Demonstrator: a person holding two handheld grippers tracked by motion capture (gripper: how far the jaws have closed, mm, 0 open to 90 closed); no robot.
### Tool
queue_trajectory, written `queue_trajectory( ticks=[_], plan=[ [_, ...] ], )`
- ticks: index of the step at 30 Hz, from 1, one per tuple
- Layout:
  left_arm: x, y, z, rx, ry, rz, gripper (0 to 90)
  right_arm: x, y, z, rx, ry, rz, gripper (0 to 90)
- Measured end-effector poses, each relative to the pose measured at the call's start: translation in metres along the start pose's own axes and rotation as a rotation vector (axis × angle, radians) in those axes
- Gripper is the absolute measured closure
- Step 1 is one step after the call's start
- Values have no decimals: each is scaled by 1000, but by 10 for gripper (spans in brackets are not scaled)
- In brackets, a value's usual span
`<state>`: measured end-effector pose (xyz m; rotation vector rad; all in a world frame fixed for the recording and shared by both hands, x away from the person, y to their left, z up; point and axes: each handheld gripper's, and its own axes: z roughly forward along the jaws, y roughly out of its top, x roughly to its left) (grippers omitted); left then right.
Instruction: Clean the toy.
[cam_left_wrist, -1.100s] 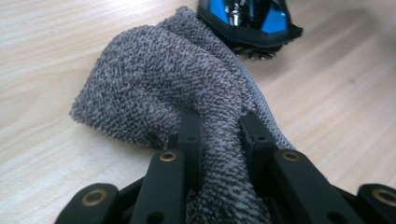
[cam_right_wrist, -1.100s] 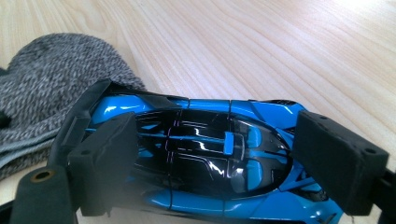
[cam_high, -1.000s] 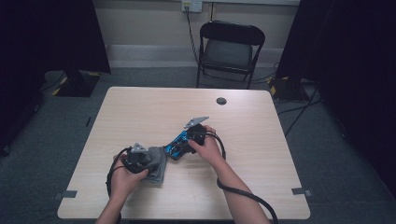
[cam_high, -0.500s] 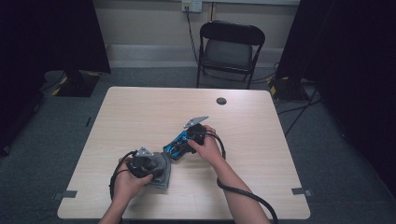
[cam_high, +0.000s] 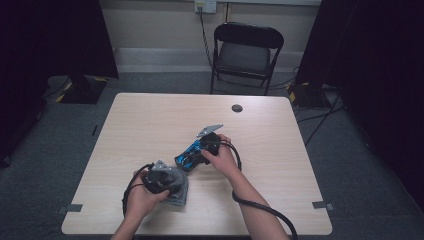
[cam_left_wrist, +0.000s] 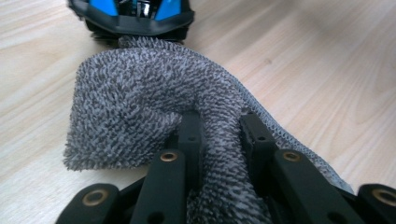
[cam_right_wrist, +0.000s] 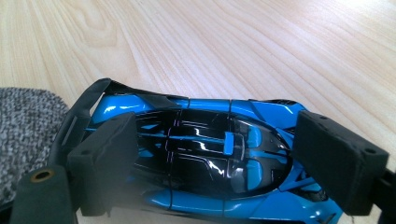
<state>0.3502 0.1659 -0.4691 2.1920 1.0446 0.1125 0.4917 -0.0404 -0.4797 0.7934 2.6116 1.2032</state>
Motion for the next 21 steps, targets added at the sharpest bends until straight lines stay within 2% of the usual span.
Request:
queue_trajectory(
  ticks=[10, 18, 21],
  plan=[
    [-12, 5, 7, 8, -32, 48, 737, 0, 0, 0, 0, 0, 0, 140],
    [-17, 8, 11, 1, -38, 63, 737, 0, 0, 0, 2, 1, 0, 140],
    [-19, 9, 12, -8, -57, 65, 736, 0, 1, 0, 4, 1, 1, 140]
  ],
)
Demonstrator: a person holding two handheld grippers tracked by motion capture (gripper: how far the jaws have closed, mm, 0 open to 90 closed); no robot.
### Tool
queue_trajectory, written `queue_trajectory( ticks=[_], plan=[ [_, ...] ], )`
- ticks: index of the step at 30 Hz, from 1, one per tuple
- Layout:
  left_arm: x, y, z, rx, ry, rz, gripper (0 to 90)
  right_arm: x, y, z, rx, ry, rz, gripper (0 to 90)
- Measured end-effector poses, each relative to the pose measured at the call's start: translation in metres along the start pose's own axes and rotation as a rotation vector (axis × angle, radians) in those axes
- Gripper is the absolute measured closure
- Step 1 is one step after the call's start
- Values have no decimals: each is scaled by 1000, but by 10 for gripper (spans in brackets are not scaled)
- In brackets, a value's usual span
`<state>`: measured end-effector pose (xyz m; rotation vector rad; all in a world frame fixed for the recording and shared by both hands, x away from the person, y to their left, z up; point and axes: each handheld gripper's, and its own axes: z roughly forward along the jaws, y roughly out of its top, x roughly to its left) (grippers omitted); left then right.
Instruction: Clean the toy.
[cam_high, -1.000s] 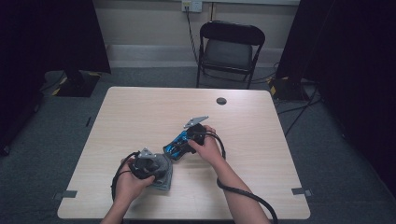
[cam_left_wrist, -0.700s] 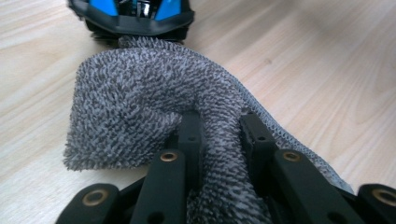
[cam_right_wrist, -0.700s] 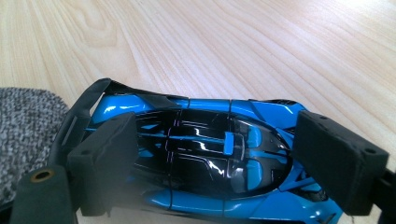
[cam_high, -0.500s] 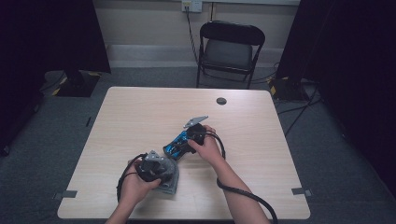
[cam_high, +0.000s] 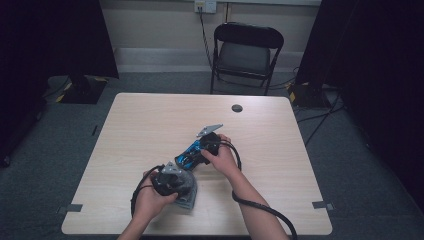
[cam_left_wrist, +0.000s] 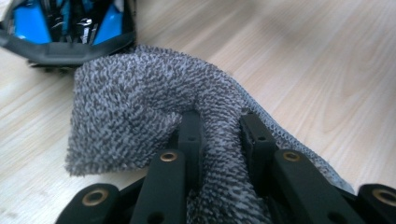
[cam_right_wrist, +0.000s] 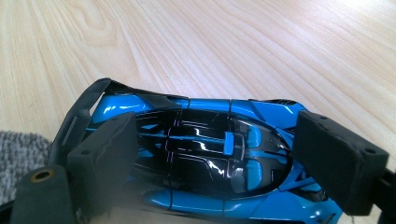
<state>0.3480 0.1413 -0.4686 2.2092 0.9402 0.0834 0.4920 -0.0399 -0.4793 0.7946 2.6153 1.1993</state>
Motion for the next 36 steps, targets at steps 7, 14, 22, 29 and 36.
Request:
queue_trajectory(
  ticks=[7, 14, 22, 29, 36],
  plan=[
    [-3, 2, 3, 3, -7, 12, 734, 0, 0, 0, -3, 0, -1, 140],
    [-8, 5, 4, -10, -29, 40, 734, 0, 0, 0, -2, 0, 1, 140],
    [-13, 10, -3, -35, -49, 62, 734, 0, 0, 0, 3, 0, -1, 140],
    [-9, 13, -16, -73, -35, 60, 733, 0, 0, 0, -1, 0, 1, 140],
    [2, 13, -34, -120, -11, 35, 733, 0, 0, 0, -2, 0, 1, 140]
  ],
)
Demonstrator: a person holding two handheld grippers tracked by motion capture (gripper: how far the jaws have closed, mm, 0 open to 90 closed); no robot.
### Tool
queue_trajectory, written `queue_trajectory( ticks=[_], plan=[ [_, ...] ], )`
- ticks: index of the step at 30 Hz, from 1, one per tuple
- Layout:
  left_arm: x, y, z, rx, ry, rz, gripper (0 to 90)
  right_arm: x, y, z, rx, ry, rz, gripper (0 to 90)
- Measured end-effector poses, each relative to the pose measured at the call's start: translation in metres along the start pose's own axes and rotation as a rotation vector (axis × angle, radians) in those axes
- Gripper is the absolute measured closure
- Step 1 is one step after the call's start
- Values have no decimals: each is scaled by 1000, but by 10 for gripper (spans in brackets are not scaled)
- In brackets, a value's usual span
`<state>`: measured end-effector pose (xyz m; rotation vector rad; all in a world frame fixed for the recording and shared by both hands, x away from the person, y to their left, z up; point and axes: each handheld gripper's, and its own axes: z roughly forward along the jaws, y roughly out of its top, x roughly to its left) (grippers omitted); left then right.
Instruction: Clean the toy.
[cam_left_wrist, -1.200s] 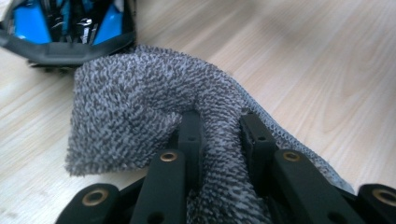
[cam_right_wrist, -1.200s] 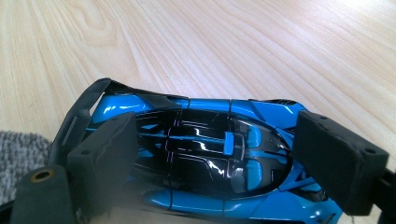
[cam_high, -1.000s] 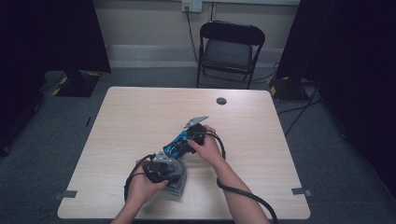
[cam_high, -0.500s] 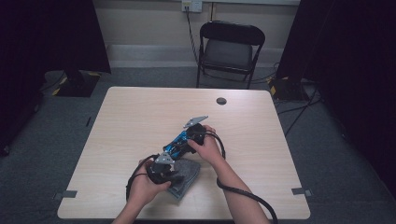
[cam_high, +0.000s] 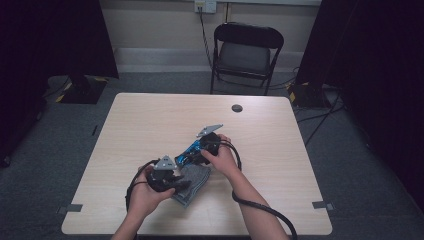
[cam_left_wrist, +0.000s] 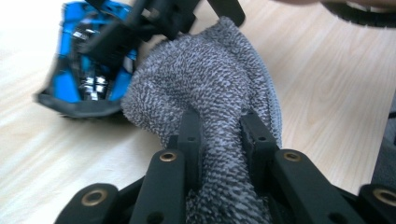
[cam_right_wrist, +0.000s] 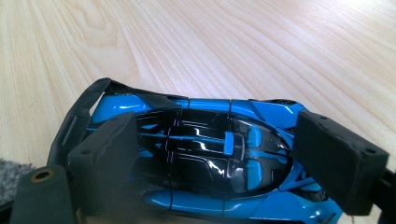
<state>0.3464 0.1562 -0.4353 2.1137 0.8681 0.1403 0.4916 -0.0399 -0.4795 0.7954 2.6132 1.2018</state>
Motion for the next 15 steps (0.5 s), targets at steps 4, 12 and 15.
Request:
queue_trajectory(
  ticks=[4, 12, 15],
  plan=[
    [9, 0, -11, -27, 25, -18, 731, 0, 0, 0, -2, -1, -1, 140],
    [27, -4, -30, -83, 73, -65, 731, 0, 0, 0, -3, -1, 1, 139],
    [34, -6, -37, -109, 95, -90, 731, 0, 0, 0, -2, -1, 2, 140]
  ],
)
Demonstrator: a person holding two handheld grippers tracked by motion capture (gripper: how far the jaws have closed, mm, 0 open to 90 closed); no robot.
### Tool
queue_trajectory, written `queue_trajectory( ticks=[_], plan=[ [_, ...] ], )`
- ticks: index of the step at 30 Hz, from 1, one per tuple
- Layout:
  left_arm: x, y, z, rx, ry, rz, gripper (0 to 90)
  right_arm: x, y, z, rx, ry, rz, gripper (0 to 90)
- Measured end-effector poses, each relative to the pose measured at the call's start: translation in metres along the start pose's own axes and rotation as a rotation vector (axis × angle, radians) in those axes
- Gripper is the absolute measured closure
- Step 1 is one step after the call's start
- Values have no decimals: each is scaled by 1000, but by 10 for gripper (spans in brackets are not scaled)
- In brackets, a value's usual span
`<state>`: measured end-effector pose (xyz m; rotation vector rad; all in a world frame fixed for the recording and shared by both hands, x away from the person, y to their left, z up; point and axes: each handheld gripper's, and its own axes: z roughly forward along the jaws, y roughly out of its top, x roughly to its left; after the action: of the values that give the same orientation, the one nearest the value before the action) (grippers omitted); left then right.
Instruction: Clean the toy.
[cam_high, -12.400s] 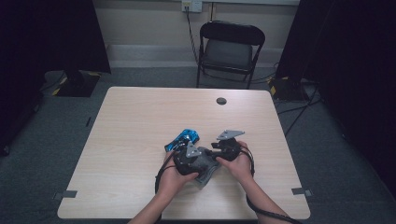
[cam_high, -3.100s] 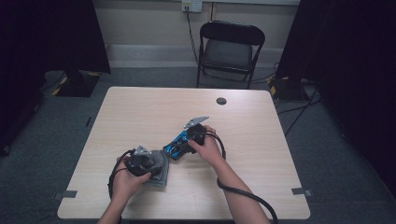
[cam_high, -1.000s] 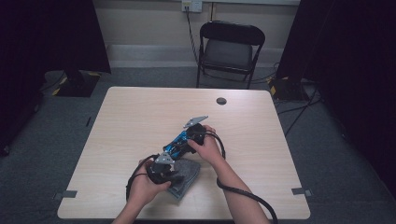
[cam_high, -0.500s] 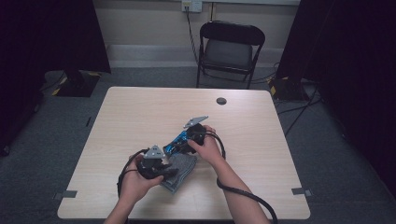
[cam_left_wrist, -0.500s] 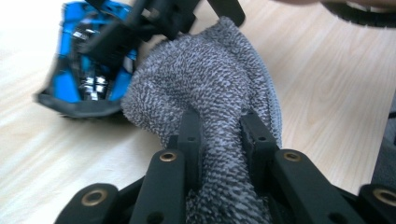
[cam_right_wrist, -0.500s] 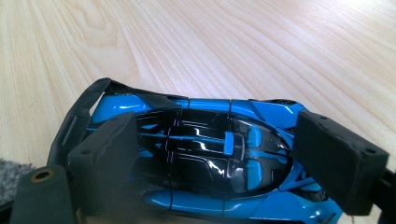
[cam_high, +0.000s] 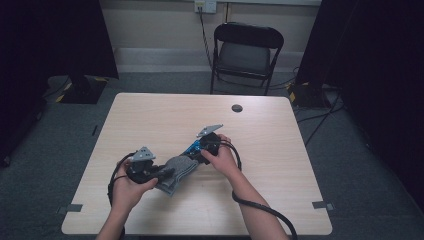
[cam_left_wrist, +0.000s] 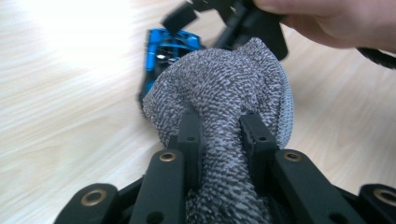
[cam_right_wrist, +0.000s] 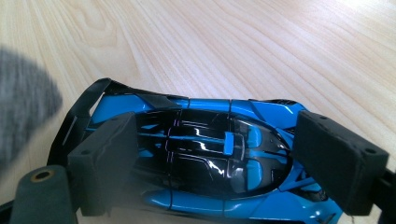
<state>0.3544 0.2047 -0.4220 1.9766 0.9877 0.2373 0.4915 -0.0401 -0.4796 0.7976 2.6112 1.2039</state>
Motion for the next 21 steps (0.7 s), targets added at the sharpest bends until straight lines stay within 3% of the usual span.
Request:
queue_trajectory(
  ticks=[5, 17, 21],
  plan=[
    [16, -5, -6, -20, 65, -25, 730, 0, 0, 0, -2, 0, -2, 140],
    [48, -21, -1, -21, 157, -100, 727, 0, 0, 0, -1, -1, -2, 139],
    [54, -25, 2, 0, 211, -93, 726, 0, 0, 0, 3, 1, -1, 140]
  ],
)
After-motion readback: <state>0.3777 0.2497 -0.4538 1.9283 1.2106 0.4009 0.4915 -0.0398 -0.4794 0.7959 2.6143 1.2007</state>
